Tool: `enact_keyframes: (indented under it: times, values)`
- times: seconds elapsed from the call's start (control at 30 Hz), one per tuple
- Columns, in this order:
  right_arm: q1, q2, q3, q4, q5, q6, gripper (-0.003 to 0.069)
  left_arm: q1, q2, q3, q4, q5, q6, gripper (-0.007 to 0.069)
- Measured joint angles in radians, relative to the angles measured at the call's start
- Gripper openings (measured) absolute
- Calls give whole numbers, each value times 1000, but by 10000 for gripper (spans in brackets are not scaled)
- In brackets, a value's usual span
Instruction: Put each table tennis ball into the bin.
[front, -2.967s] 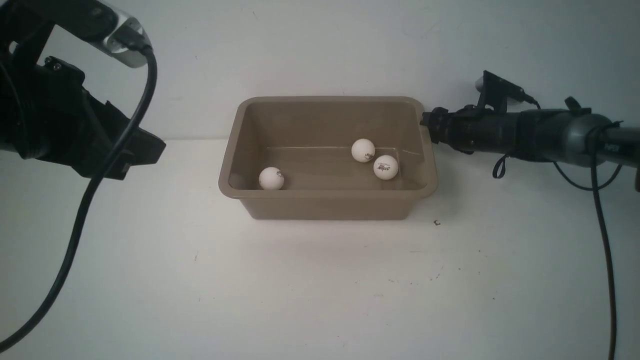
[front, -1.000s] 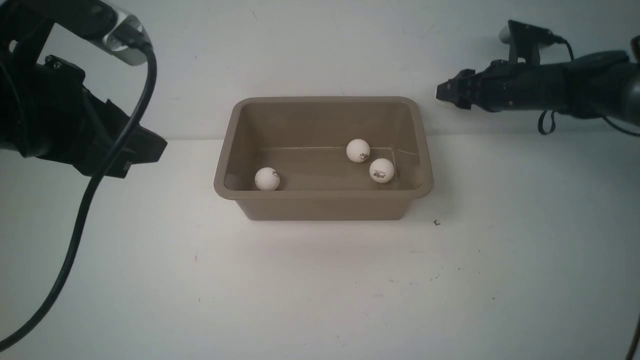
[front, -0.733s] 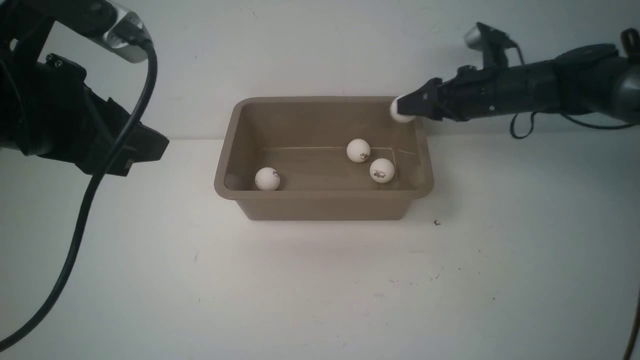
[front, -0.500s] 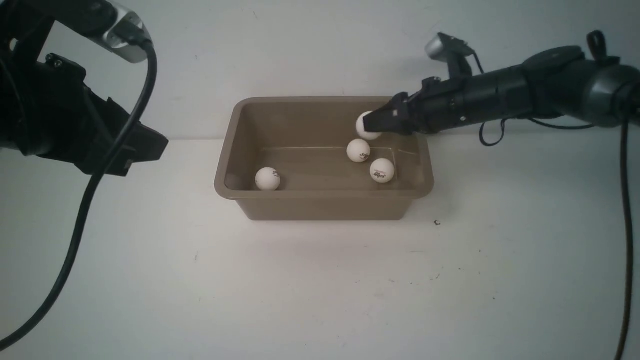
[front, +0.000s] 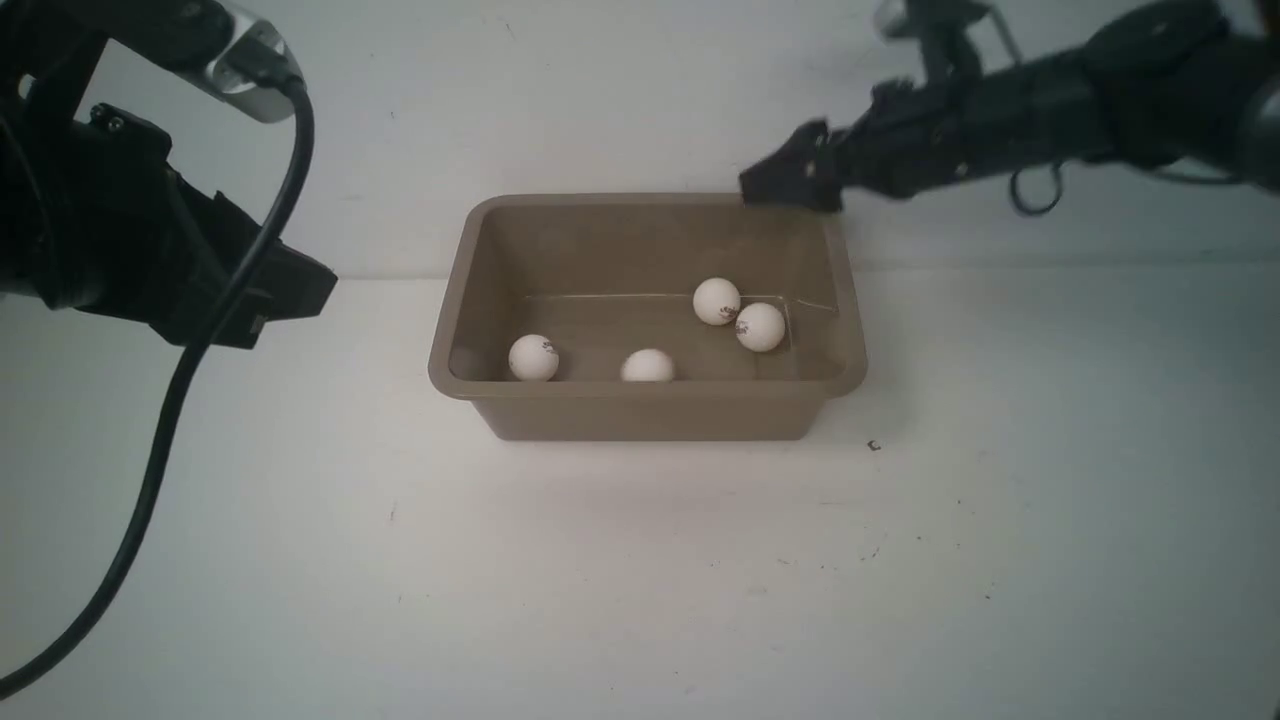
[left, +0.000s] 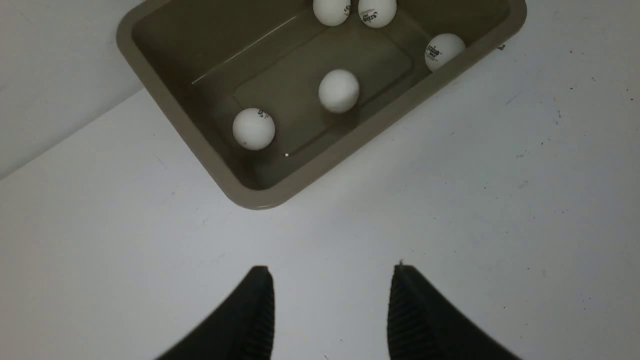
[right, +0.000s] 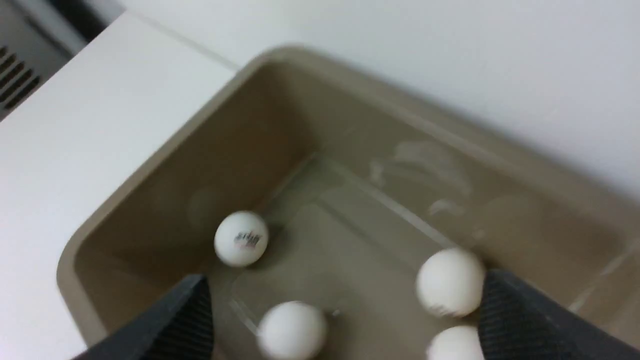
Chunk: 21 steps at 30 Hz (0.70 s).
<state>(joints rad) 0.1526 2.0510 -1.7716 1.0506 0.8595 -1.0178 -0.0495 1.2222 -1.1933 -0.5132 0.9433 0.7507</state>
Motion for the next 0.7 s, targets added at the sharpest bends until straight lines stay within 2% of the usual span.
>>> enact_keyframes:
  times: [0.13,0.33,0.43,0.5,0.7]
  values:
    - [-32,-112,0,-91,-56,55,652,0,0,0,0,-6,0,289]
    - [-81,-362,0,-378,-88,145,643,0,0,0,-1,-71,4,289]
    - [-85,-439,0,-477,-66,196,642,0,0,0,-8,-102,7,289]
    - [-85,-496,0,-514,-25,251,642,0,0,0,-17,-120,12,289]
    - [-85,-647,0,-521,130,356,642,0,0,0,-32,-152,43,289]
